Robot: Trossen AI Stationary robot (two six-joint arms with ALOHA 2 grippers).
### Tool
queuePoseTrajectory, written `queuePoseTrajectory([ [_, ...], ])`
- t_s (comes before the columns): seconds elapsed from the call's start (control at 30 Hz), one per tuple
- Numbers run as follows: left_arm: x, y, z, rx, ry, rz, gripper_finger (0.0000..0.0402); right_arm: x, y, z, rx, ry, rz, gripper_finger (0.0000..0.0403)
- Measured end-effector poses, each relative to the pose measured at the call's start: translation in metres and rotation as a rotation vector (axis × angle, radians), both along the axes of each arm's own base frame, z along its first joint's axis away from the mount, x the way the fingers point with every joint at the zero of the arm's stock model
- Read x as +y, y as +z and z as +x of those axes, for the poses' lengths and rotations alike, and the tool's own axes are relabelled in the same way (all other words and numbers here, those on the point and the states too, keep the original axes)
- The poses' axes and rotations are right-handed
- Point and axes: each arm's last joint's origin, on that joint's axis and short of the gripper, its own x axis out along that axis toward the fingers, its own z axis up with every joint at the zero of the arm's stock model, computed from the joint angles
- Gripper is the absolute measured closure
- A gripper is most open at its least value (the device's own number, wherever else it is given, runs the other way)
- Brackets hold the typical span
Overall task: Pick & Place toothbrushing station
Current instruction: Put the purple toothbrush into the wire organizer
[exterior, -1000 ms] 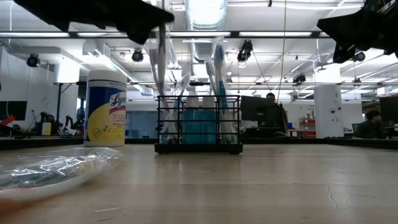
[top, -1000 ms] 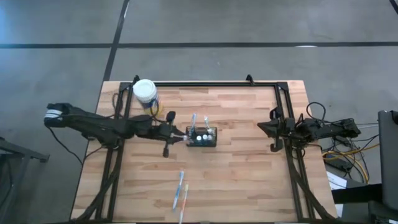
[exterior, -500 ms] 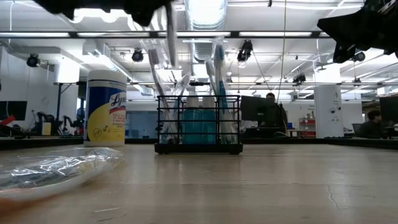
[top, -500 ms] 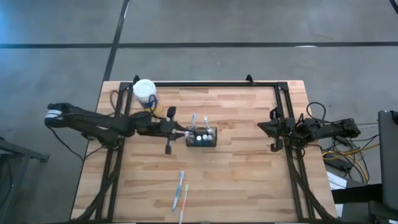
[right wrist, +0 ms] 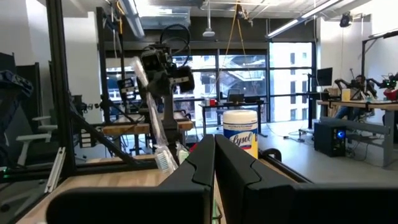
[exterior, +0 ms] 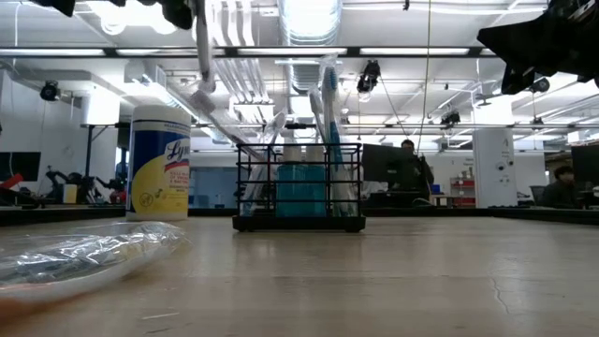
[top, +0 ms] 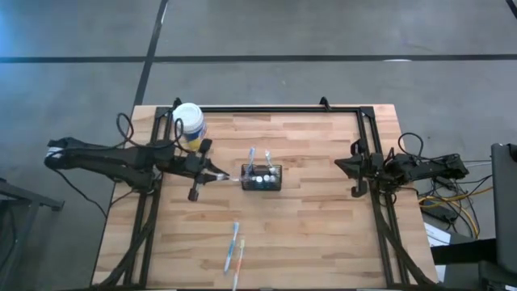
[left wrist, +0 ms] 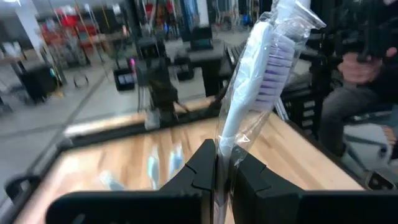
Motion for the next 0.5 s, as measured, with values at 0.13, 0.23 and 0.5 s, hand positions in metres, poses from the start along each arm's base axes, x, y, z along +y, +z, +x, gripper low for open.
queuePoseTrajectory([
  [0.13, 0.000, 0.009, -0.004, -0.063, -0.001, 0.036, 0.0380, 0.000, 0.000, 0.000, -0.001, 0.003, 0.010, 0.0394],
  [0.23, 0.000, 0.014, -0.005, -0.079, -0.004, 0.030, 0.0380, 0.000, 0.000, 0.000, -0.002, 0.003, 0.011, 0.0394],
  [0.5, -0.003, 0.019, -0.018, -0.064, -0.031, 0.058, 0.0380, 0.000, 0.000, 0.000, -0.002, 0.004, 0.013, 0.0394],
])
